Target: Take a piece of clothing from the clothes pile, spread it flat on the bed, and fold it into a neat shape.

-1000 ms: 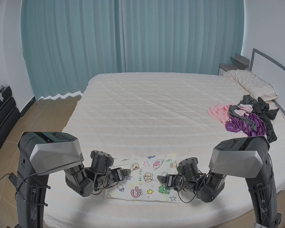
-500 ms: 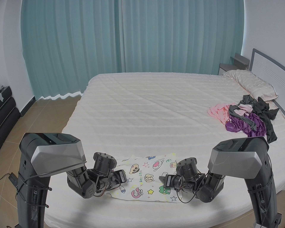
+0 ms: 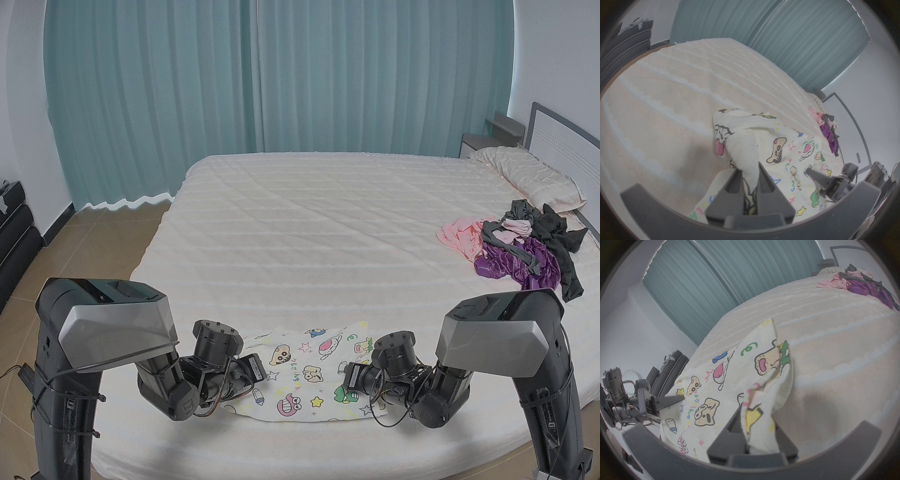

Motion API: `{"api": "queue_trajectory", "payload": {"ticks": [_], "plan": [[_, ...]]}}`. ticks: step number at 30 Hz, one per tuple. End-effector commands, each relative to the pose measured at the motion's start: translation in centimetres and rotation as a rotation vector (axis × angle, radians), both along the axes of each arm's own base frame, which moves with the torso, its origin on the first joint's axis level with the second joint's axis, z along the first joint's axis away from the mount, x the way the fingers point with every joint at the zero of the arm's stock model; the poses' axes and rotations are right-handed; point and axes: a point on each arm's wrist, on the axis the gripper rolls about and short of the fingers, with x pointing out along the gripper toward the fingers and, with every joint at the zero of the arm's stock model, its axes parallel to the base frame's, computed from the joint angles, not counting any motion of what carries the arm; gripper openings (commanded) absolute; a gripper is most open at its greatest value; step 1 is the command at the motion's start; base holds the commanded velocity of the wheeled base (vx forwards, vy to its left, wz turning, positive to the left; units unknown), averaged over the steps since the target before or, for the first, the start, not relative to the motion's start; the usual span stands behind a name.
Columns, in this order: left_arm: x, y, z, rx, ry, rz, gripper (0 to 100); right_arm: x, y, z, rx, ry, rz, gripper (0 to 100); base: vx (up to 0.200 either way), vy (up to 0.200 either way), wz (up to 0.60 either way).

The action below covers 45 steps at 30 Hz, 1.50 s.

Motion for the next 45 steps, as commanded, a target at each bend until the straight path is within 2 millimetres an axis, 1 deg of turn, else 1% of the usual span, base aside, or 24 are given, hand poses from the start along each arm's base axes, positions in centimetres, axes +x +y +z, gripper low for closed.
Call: {"api": "queue_trajectory", "payload": {"ticks": [1, 3, 6, 19, 24, 26, 30, 33, 45], "plan": [[-0.3, 0.0, 0.5, -0.019, -0.028, 0.000, 0, 0.0, 0.0, 0.0, 0.004, -0.002, -0.002, 0, 0.000, 0.000, 0.00], [-0.2, 0.0, 0.6, -0.042, -0.048, 0.010, 0, 0.0, 0.0, 0.0, 0.008, -0.007, -0.002, 0, 0.000, 0.000, 0.00], [-0.1, -0.1, 0.8, -0.072, -0.052, 0.029, 0, 0.0, 0.0, 0.0, 0.009, -0.008, -0.002, 0, 0.000, -0.200, 0.00], [-0.2, -0.1, 0.8, -0.073, -0.052, 0.028, 0, 0.2, -0.1, 0.5, 0.051, -0.009, -0.037, 0, 0.000, -0.200, 0.00], [-0.7, 0.1, 1.4, -0.088, -0.053, 0.036, 0, 0.0, -0.5, 1.8, 0.075, -0.045, -0.044, 0, 0.000, -0.200, 0.00], [-0.8, 0.0, 1.7, -0.119, -0.068, 0.046, 0, -0.1, -0.6, 1.9, 0.077, -0.045, -0.044, 0, 0.000, -0.200, 0.00], [-1.3, 0.2, 1.8, -0.146, -0.104, 0.047, 0, -0.1, -0.6, 1.7, 0.074, -0.040, -0.046, 0, 0.000, -0.200, 0.00], [-1.7, 0.1, 1.8, -0.155, -0.106, 0.034, 0, -0.1, -0.7, 2.0, 0.076, -0.045, -0.049, 0, 0.000, -0.200, 0.00], [-1.7, -0.1, 1.5, -0.152, -0.097, 0.027, 0, -0.1, -1.1, 1.7, 0.071, -0.035, -0.059, 0, 0.000, -0.200, 0.00]]}}
